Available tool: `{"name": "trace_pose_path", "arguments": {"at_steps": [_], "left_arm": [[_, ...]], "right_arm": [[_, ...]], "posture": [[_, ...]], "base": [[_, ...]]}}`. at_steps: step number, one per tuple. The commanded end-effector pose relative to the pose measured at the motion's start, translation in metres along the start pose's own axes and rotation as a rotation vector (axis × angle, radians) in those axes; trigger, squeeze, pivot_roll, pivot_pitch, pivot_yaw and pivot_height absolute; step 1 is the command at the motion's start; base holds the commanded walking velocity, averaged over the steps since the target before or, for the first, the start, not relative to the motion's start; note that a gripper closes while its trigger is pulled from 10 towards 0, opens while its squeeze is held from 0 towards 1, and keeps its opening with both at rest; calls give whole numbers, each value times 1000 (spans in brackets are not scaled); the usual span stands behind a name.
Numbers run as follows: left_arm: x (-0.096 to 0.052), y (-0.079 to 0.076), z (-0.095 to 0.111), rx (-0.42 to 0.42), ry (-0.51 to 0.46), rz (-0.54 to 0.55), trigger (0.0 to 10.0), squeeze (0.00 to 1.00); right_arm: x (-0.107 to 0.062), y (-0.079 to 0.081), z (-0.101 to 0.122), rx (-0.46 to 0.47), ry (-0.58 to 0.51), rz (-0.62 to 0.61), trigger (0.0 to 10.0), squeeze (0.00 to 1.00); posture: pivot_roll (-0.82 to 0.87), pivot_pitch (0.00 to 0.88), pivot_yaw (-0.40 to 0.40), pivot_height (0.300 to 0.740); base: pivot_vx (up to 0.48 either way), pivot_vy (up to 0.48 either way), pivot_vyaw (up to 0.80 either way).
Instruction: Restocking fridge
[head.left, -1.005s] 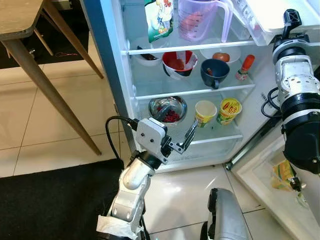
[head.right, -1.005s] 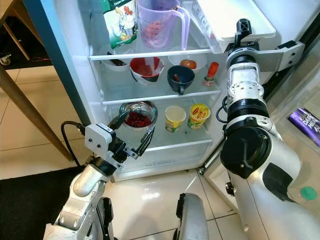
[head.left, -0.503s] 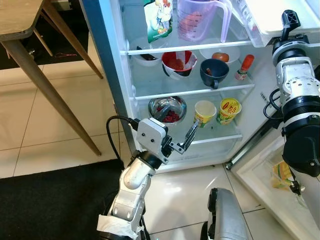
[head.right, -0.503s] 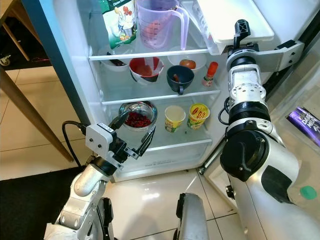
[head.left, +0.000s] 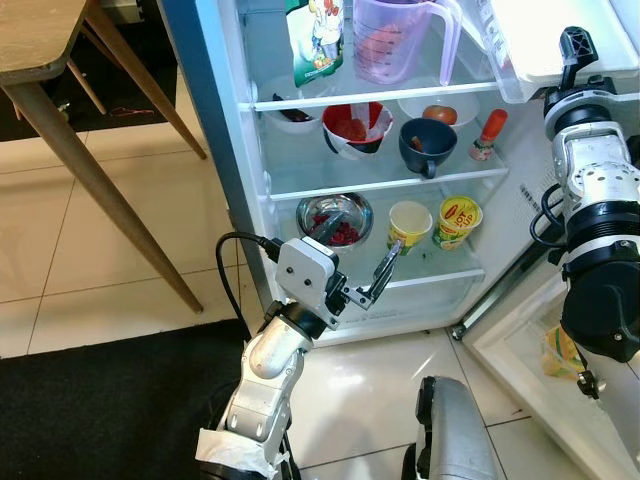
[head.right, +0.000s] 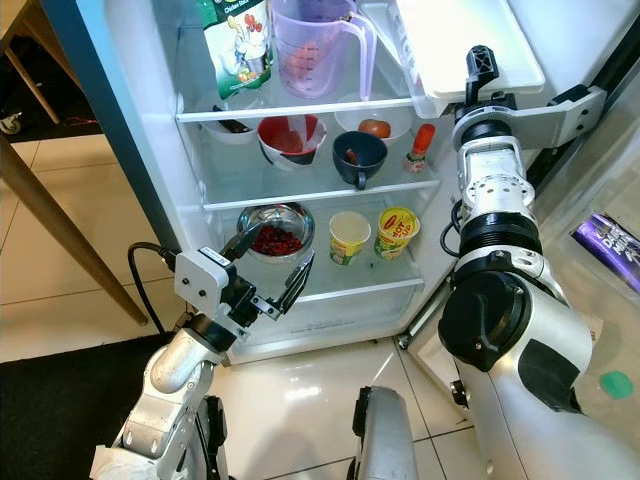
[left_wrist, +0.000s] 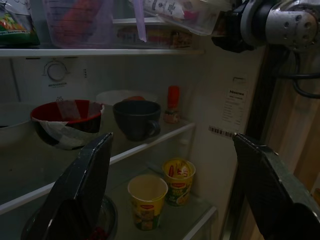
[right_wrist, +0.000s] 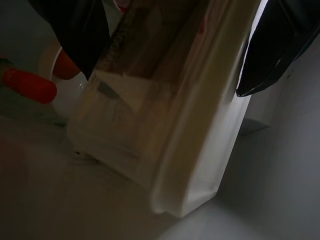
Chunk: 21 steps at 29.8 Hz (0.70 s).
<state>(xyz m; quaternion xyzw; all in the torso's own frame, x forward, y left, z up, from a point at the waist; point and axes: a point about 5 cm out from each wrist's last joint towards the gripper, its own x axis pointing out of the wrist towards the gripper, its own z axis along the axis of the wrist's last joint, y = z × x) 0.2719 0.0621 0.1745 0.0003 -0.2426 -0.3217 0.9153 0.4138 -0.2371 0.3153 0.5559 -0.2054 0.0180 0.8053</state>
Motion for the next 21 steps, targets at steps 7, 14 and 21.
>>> {"name": "trace_pose_path", "arguments": {"at_steps": [7, 14, 21], "left_arm": [[0, -2, -2, -1, 1, -10, 10000, 0], [0, -2, -2, -1, -1, -13, 10000, 0], [0, -3, -1, -3, -2, -12, 10000, 0]], "right_arm": [[-4, -6, -1, -22, 19, 5, 10000, 0], [-2, 2, -6, -8, 16, 10, 0, 0], [5, 20, -11, 31, 0, 2, 0, 0]], "posture": [[-12, 200, -16, 556], [-10, 201, -15, 556], [-2, 208, -22, 556]], "base": [[0, 0, 0], [0, 0, 0], [0, 0, 0]]}}
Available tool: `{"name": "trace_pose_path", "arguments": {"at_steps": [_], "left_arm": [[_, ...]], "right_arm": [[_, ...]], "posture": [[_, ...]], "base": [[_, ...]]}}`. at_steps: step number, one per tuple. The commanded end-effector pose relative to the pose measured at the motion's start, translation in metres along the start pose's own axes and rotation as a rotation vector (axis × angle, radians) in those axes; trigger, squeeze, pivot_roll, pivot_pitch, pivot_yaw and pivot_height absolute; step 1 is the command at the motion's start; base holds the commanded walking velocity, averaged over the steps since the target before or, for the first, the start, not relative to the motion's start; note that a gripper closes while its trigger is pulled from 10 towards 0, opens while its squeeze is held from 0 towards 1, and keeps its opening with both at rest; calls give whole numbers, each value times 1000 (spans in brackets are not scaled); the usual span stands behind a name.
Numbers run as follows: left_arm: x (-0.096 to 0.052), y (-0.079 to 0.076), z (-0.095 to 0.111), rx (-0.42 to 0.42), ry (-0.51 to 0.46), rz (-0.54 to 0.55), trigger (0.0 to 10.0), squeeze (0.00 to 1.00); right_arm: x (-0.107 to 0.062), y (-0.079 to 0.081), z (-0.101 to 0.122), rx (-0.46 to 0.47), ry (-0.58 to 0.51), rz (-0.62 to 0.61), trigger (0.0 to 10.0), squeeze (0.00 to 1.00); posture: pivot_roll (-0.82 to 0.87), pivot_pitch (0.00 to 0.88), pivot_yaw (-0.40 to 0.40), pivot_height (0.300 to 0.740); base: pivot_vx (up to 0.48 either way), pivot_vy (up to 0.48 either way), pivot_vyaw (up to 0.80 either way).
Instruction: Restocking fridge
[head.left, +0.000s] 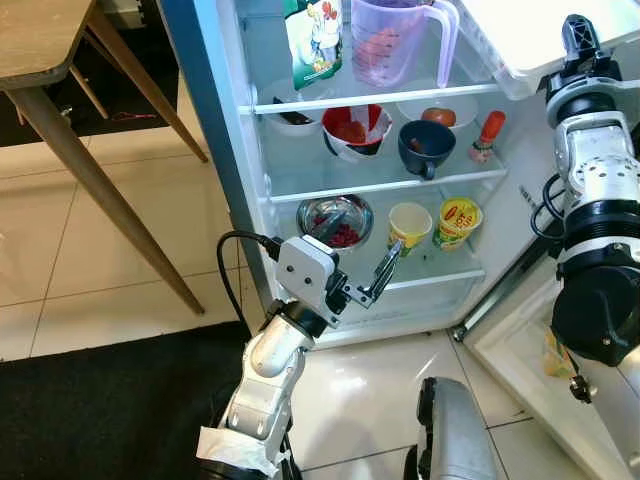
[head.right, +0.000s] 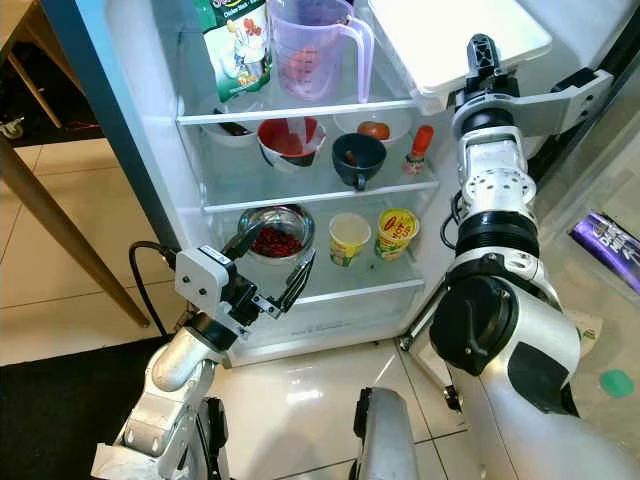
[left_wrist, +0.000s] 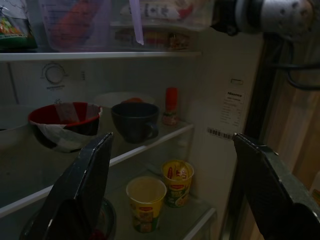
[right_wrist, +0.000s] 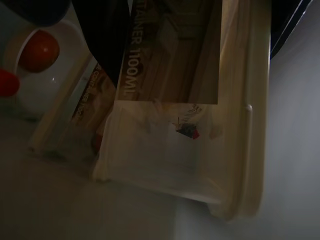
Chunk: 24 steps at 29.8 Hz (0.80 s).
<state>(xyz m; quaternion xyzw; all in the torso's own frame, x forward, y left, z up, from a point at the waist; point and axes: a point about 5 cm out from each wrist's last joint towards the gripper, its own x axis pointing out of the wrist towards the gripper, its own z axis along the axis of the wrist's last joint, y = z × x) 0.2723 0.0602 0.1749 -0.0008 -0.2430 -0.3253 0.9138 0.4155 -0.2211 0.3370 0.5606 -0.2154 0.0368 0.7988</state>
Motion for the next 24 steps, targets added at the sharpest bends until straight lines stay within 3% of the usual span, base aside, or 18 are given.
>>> {"name": "trace_pose_path", "arguments": {"at_steps": [1, 11, 24], "left_arm": [[-2, -2, -1, 0, 0, -5, 10000, 0], [-7, -6, 1, 1, 8, -4, 10000, 0], [-13, -10, 22, 8, -13, 8, 10000, 0]], "right_arm": [[0, -4, -2, 13, -5, -41, 0, 0], [3, -3, -6, 63, -38, -134, 0, 0], [9, 14, -4, 79, -39, -103, 0, 0]], "posture": [[-1, 209, -23, 556], [30, 230, -24, 556], [90, 321, -27, 556]], "base": [[0, 0, 0], [0, 0, 0], [0, 0, 0]]}}
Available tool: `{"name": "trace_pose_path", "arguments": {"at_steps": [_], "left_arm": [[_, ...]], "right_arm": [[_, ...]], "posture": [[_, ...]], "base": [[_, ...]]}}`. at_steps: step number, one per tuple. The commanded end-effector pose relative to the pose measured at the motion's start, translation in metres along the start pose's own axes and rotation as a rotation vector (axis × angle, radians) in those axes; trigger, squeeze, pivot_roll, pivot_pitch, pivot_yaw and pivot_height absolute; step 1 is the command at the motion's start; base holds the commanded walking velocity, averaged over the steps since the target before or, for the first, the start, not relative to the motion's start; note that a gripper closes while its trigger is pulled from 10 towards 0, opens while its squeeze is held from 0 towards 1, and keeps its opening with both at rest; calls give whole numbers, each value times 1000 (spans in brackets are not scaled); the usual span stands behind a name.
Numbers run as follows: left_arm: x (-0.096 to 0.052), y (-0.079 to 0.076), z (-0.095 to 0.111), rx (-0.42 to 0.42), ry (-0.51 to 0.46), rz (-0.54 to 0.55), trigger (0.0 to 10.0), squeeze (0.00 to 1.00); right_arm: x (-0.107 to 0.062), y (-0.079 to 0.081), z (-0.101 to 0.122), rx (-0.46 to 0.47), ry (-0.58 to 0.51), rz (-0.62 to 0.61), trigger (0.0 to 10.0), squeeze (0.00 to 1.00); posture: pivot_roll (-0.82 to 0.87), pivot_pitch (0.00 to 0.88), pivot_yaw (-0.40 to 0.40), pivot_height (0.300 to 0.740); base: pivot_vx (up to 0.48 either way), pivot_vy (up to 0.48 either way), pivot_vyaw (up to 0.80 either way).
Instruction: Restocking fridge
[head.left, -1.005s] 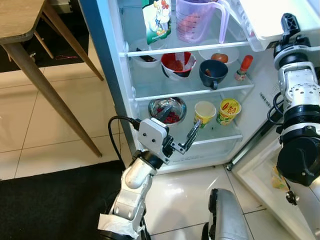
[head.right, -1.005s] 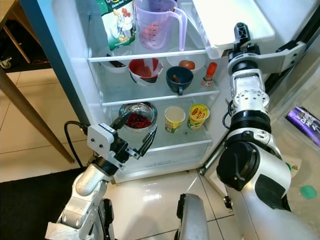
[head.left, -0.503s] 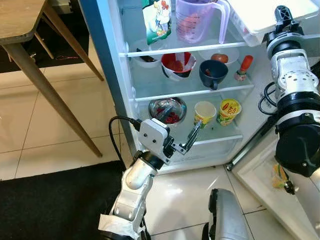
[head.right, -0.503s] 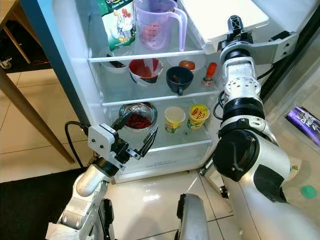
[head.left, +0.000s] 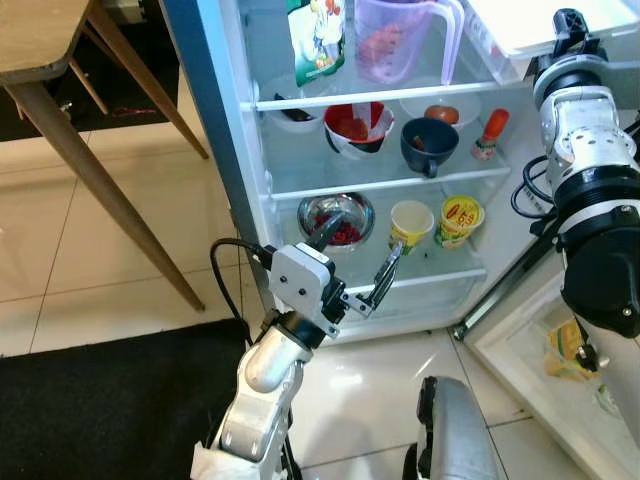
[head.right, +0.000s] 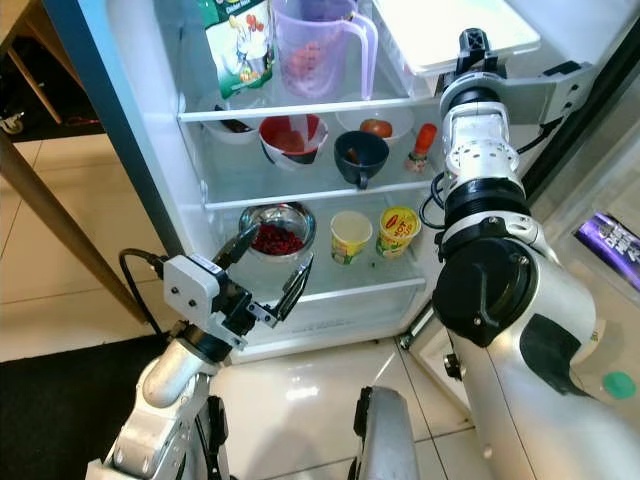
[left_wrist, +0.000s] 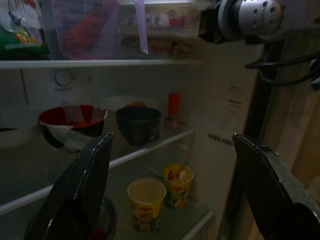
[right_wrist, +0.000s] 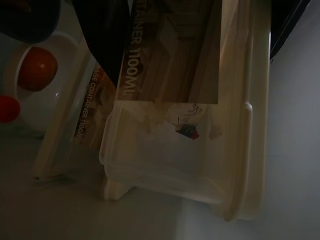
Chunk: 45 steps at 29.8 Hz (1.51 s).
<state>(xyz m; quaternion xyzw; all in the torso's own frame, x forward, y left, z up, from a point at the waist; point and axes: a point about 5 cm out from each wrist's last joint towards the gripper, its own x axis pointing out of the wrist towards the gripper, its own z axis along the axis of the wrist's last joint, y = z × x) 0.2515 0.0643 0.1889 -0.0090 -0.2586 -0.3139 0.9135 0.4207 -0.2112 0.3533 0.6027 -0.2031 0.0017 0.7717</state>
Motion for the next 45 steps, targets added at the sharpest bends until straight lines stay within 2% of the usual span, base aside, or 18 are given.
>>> {"name": "trace_pose_path", "arguments": {"at_steps": [1, 6, 7, 16, 18, 25, 26, 27, 29, 30, 35, 36, 37, 38, 41, 45], "left_arm": [[-3, -4, 1, 7, 19, -16, 10000, 0], [0, -6, 15, 10, -9, -16, 10000, 0], [3, -7, 28, 12, -33, -14, 10000, 0], [17, -2, 56, 33, -105, -21, 10000, 0], [22, -1, 65, 43, -132, -31, 10000, 0], [27, -4, 74, 44, -135, -56, 10000, 0], [26, -7, 74, 38, -130, -63, 10000, 0], [26, -9, 75, 33, -124, -67, 10000, 0], [26, -10, 75, 28, -119, -71, 10000, 0], [26, -12, 75, 21, -112, -75, 10000, 0], [26, -13, 76, 16, -107, -78, 10000, 0], [26, -13, 76, 15, -104, -78, 10000, 0], [26, -13, 76, 15, -104, -78, 10000, 0], [27, -13, 75, 13, -101, -79, 10000, 0], [27, -13, 75, 12, -100, -81, 10000, 0], [27, -13, 76, 11, -99, -84, 10000, 0]], "right_arm": [[0, -1, 2, -4, -6, -13, 0, 0], [3, 9, 6, -8, -13, 13, 0, 0], [4, 14, 11, -11, -24, 28, 0, 0], [7, 29, 24, -9, -58, 61, 0, 0], [8, 36, 29, -6, -70, 77, 0, 0], [9, 55, 40, 13, -108, 116, 118, 0], [10, 58, 42, 15, -116, 117, 863, 0], [10, 59, 43, 17, -120, 117, 7176, 0], [10, 60, 45, 20, -128, 115, 7176, 0], [10, 58, 50, 19, -152, 94, 10000, 0], [9, 52, 57, 9, -182, 62, 10000, 0], [9, 50, 59, 2, -192, 54, 10000, 914], [9, 50, 59, 2, -192, 54, 10000, 914], [9, 47, 64, -11, -205, 39, 10000, 1000], [8, 46, 66, -19, -211, 30, 10000, 1000], [8, 47, 69, -79, -216, 16, 10000, 1000]], "posture": [[90, 321, -27, 556], [106, 371, -22, 556], [110, 398, -18, 556], [119, 445, -7, 556], [121, 461, -4, 556], [134, 474, 5, 556], [137, 474, 6, 556], [137, 474, 6, 556], [137, 474, 6, 556], [144, 474, 6, 556], [145, 474, 7, 556], [144, 470, 9, 556], [144, 470, 9, 556], [140, 467, 11, 556], [140, 466, 11, 556], [131, 463, 12, 556]], "base": [[0, 0, 0], [0, 0, 0], [0, 0, 0], [0, 0, 0], [0, 0, 0], [0, 0, 0], [0, 0, 0], [0, 0, 0], [0, 0, 0], [0, 0, 0], [0, 0, 0], [0, 0, 0], [0, 0, 0], [0, 0, 0], [0, 0, 0], [0, 0, 0]]}}
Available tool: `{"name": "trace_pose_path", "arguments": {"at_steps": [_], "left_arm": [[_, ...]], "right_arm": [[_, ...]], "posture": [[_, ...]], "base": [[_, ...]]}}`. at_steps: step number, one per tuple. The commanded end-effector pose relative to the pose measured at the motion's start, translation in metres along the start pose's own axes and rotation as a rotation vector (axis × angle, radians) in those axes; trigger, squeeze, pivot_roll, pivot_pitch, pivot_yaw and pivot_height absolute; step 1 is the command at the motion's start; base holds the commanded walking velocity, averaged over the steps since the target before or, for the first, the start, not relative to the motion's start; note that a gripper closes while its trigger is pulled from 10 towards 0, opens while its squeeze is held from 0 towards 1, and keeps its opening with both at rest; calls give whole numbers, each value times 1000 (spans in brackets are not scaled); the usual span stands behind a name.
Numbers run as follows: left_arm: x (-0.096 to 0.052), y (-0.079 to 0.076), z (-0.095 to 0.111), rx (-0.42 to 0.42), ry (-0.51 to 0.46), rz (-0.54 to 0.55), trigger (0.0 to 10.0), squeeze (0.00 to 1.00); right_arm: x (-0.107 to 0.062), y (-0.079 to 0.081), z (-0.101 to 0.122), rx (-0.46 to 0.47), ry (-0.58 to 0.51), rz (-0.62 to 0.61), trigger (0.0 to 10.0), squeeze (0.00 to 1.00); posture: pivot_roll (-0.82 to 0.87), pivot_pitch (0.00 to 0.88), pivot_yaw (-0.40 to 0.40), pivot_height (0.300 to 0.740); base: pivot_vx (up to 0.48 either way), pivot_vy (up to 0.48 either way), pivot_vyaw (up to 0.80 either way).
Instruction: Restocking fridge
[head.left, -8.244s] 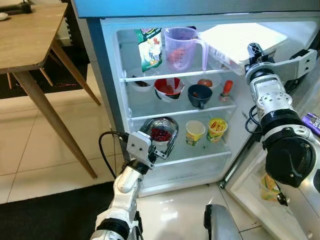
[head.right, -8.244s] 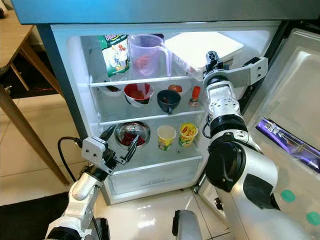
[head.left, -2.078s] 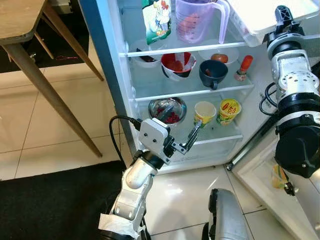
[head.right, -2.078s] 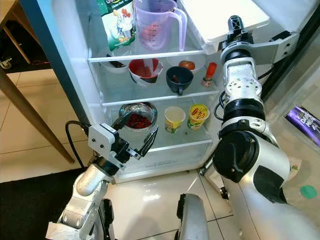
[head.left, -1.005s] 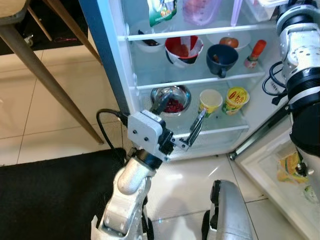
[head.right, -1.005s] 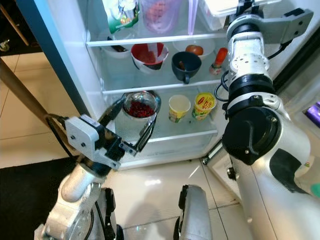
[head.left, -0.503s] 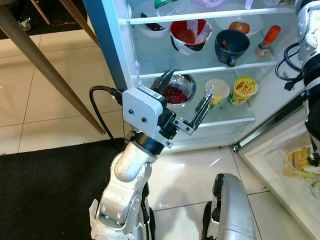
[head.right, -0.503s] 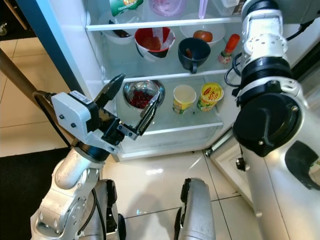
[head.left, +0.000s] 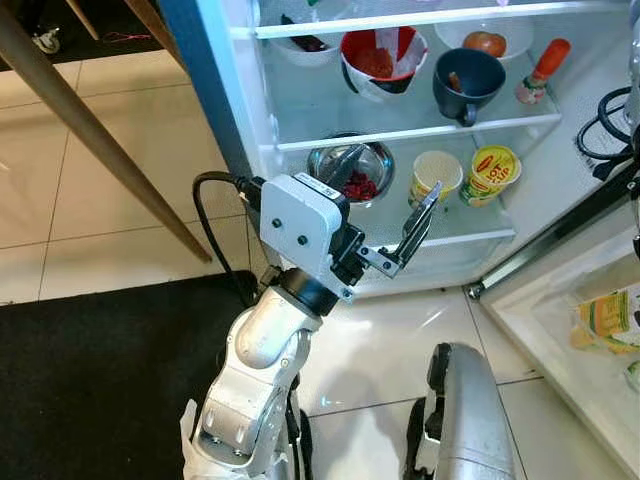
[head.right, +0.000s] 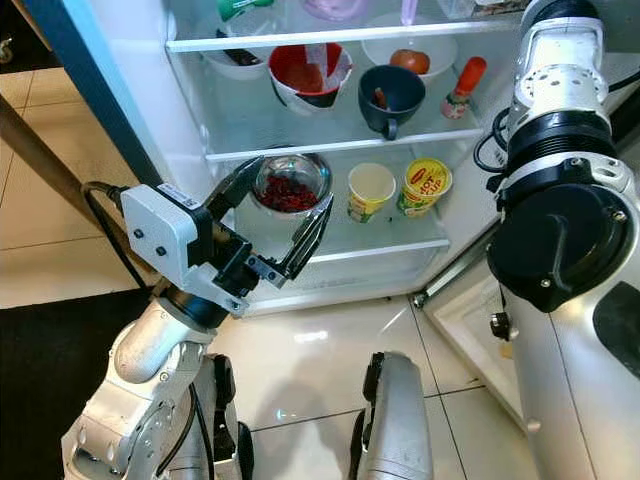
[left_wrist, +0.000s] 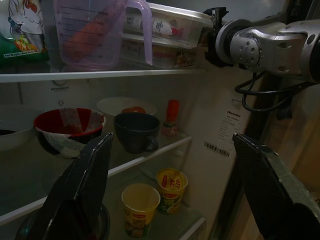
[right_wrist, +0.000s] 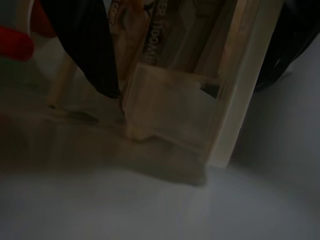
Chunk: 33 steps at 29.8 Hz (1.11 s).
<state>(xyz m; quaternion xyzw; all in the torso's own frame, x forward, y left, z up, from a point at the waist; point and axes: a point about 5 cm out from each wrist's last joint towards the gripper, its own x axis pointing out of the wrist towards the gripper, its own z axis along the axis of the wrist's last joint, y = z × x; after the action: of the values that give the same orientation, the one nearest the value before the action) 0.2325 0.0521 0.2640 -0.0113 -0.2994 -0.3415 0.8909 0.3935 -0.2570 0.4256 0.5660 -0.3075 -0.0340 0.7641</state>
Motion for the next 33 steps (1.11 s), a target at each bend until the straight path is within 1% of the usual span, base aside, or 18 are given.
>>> {"name": "trace_pose_path", "arguments": {"at_steps": [1, 5, 7, 8, 9, 12, 18, 21, 22, 23, 24, 27, 28, 29, 30, 31, 32, 33], "left_arm": [[-2, -4, 5, 4, -11, -21, 10000, 0], [-1, -4, 4, 2, -12, -21, 10000, 0], [0, -4, 4, 0, -16, -21, 10000, 0], [0, -4, 5, -3, -18, -22, 10000, 0], [0, -4, 5, -3, -18, -22, 10000, 0], [1, -6, 4, -10, -20, -25, 10000, 0], [2, -8, 4, -17, -24, -31, 10000, 0], [3, -8, 4, -20, -29, -31, 10000, 0], [3, -8, 4, -20, -29, -31, 10000, 0], [4, -8, 4, -21, -30, -30, 10000, 0], [4, -8, 4, -21, -30, -30, 10000, 0], [3, -9, 4, -22, -30, -31, 10000, 0], [3, -9, 4, -22, -30, -31, 10000, 0], [4, -9, 4, -23, -32, -30, 10000, 0], [4, -9, 4, -24, -33, -31, 10000, 0], [5, -10, 4, -25, -34, -31, 10000, 0], [5, -10, 4, -25, -35, -31, 10000, 0], [4, -10, 4, -27, -36, -31, 10000, 0]], "right_arm": [[-1, -12, 3, -51, -4, -61, 10000, 1000], [0, -9, 3, -86, 3, -58, 10000, 1000], [0, -5, 2, -157, 16, -48, 10000, 1000], [1, -3, 3, -224, 25, -48, 10000, 1000], [1, -3, 3, -224, 25, -48, 10000, 1000], [2, 2, 6, -340, 14, -41, 10000, 1000], [2, 1, 7, -344, 7, -66, 10000, 1000], [0, -9, 2, -220, 63, -131, 10000, 1000], [0, -9, 2, -220, 63, -131, 10000, 1000], [0, -13, -1, -139, 89, -157, 10000, 1000], [0, -13, -1, -139, 89, -157, 10000, 1000], [-1, -16, -3, -22, 122, -192, 10000, 1000], [-1, -16, -3, -22, 122, -192, 10000, 1000], [-2, -22, -3, 29, 139, -220, 10000, 937], [-2, -23, -2, 33, 142, -229, 10000, 937], [-2, -26, -2, 44, 146, -241, 10000, 839], [-2, -27, -1, 50, 148, -248, 10000, 839], [-2, -28, -1, 69, 154, -245, 10000, 710]], "posture": [[127, 458, 11, 556], [119, 456, 12, 556], [109, 453, 12, 556], [103, 451, 12, 556], [103, 451, 12, 556], [91, 449, 14, 556], [79, 448, 13, 556], [79, 448, 12, 556], [79, 448, 12, 556], [75, 447, 10, 556], [75, 447, 10, 556], [75, 447, 10, 556], [75, 447, 10, 556], [72, 446, 4, 556], [72, 446, 4, 556], [72, 446, 4, 556], [72, 446, 4, 556], [72, 446, 4, 556]], "base": [[0, 0, 0], [0, 0, 0], [0, 0, 0], [0, 0, 0], [0, 0, 0], [0, 0, 0], [0, 0, 0], [0, 0, 0], [0, 0, 0], [0, 0, 0], [0, 0, 0], [0, 0, 0], [0, 0, 0], [0, 0, 0], [0, 0, 0], [0, 0, 0], [0, 0, 0], [0, 0, 0]]}}
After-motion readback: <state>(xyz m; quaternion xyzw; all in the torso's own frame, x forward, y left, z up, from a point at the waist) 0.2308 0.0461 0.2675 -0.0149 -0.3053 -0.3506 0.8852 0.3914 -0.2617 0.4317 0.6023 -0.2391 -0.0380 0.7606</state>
